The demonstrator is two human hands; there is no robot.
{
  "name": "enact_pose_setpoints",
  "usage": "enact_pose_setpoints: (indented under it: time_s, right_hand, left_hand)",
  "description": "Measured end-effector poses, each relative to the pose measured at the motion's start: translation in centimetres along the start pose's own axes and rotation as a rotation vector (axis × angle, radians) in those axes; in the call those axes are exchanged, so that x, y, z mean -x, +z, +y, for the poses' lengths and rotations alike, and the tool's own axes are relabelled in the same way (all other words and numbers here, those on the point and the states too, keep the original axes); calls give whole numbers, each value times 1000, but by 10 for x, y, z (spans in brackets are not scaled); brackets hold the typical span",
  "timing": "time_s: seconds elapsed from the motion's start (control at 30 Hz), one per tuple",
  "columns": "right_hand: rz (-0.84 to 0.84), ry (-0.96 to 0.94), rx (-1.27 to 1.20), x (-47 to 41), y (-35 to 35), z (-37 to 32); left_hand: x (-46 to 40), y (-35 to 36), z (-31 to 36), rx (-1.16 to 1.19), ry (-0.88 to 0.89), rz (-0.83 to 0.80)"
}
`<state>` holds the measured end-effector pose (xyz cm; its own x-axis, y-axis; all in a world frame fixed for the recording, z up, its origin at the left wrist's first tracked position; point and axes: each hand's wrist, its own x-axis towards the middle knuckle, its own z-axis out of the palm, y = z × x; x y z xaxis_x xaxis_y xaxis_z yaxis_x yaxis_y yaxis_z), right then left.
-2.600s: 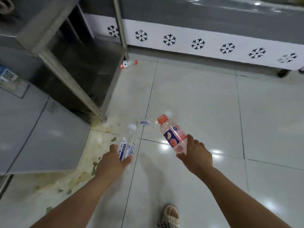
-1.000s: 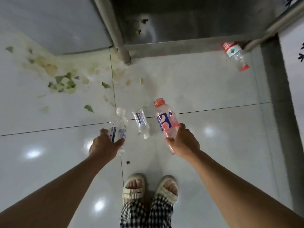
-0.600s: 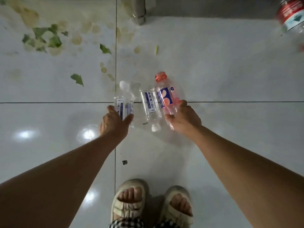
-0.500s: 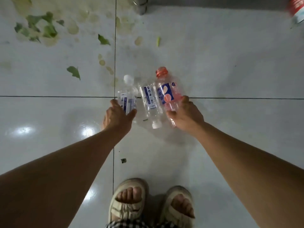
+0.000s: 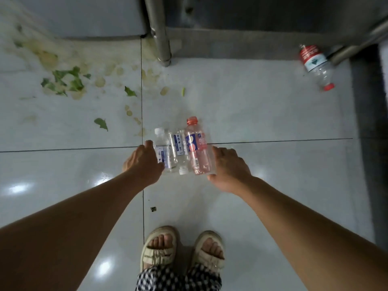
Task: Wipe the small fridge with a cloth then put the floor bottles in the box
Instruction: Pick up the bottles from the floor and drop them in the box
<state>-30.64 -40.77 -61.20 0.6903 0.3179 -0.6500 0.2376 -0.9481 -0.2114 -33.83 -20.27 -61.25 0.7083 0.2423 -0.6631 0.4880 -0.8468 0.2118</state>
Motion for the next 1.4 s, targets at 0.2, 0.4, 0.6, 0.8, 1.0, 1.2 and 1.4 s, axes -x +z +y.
enact_pose_setpoints:
  time_s: [0.2, 0.4, 0.6, 0.8, 1.0, 1.2, 1.4]
  right_hand:
    - [3, 30, 83, 78, -93, -9]
    - [55, 94, 65, 145, -179, 7]
    - [112, 186, 86, 182, -238, 61]
    - [148, 231, 97, 183, -266, 148]
    - [111, 220, 79, 142, -279, 264]
    - [86, 195, 82, 89, -268, 362]
    - [110, 173, 54, 20, -237, 410]
  left_hand:
    - [69, -104, 54, -216, 198, 10]
    - [123, -181, 112, -303, 388, 20]
    - [143, -218, 168, -432, 519, 2]
    - [137, -204, 246, -464, 528, -3]
    - [111, -155, 326, -363, 407, 9]
    - [72, -82, 376, -263, 231, -8]
    - [19, -13, 403, -215, 210, -36]
